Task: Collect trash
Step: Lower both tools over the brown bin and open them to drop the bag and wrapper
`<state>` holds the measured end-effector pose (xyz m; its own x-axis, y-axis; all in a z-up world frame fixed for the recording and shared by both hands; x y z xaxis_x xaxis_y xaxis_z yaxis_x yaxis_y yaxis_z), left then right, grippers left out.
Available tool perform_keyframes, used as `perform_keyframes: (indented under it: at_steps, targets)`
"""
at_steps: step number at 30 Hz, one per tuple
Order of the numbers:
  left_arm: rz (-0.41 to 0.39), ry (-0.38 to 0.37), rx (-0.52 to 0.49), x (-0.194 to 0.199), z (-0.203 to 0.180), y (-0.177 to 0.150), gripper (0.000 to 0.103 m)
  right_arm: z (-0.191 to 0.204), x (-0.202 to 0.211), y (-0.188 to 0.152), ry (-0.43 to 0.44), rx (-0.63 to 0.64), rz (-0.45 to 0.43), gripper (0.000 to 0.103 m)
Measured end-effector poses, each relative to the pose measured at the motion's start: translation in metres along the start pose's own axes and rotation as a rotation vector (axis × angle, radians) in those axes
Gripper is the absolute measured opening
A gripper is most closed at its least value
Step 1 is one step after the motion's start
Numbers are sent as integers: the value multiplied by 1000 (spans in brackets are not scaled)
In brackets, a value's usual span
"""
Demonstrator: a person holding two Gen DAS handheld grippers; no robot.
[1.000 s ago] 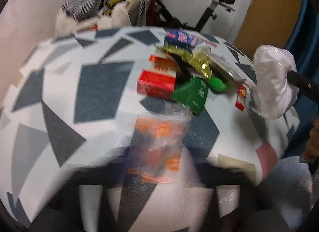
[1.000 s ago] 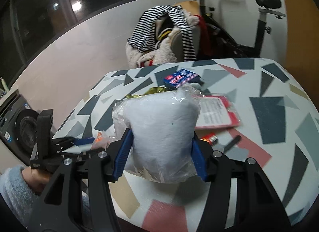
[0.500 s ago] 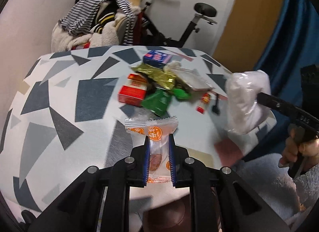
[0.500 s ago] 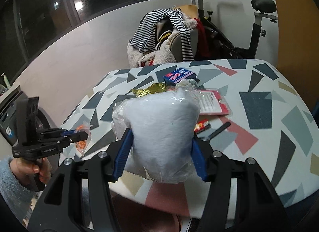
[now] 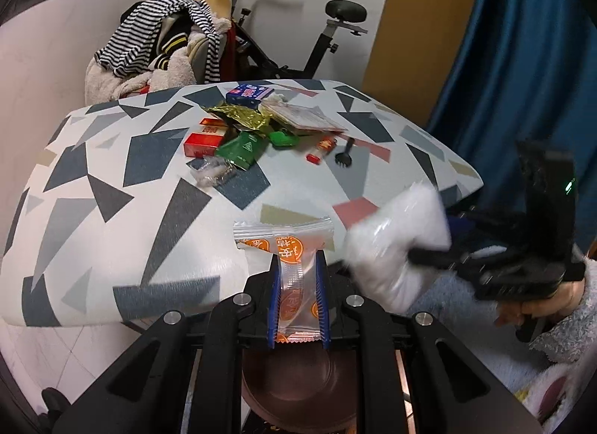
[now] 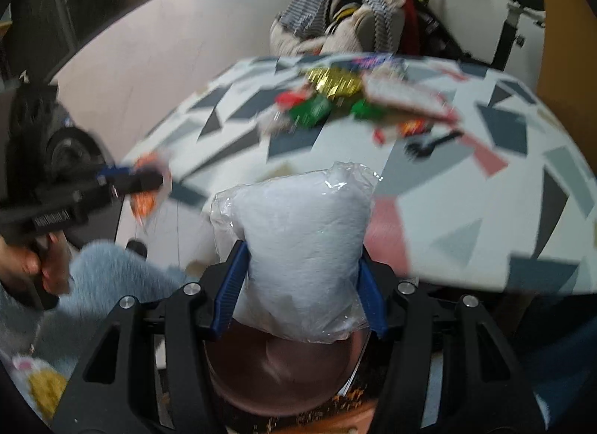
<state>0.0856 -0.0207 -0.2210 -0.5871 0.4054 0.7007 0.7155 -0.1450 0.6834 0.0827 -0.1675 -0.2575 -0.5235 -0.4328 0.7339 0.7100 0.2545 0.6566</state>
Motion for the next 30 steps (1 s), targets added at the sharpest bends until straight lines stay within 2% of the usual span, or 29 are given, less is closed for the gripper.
perform_keyframes:
  at_steps: [7, 10, 12, 14, 17, 22, 26, 30]
  targets:
    - [14, -9, 32, 4, 3, -19, 16, 24, -43, -47, 56, 17, 161, 58]
    - [16, -9, 35, 2, 4, -21, 17, 25, -53, -53, 71, -6, 190, 68]
    - [12, -19, 39, 2, 4, -22, 17, 28, -51, -50, 89, -1, 173, 80]
    - [12, -26, 38, 1, 4, -23, 17, 25, -45, -41, 73, 22, 135, 86]
    - [18, -30, 22, -5, 4, -29, 17, 12, -35, -29, 36, 36, 80, 87]
    - [6, -65, 2, -13, 2, -43, 18, -11, -14, -14, -12, 68, -20, 97]
    - [5, -109, 27, -23, 1, -54, 18, -15, -5, -12, -27, 109, -64, 97]
    - [23, -133, 7, -32, -6, -66, 18, -17, -6, -17, -35, 83, -98, 97]
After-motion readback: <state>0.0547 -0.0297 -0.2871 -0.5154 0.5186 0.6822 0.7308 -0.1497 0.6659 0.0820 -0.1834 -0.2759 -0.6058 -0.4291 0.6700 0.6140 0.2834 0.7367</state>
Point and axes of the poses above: each gripper's, at about its wrist camera, not at the fingertips, and x roughly against the way its jaws point, z to its left, y to its top, the point moved 9 cm from there along -x, roughly the way its jaws point, and after that the axes turned 5 degrees about x, right-handed, at the moved point
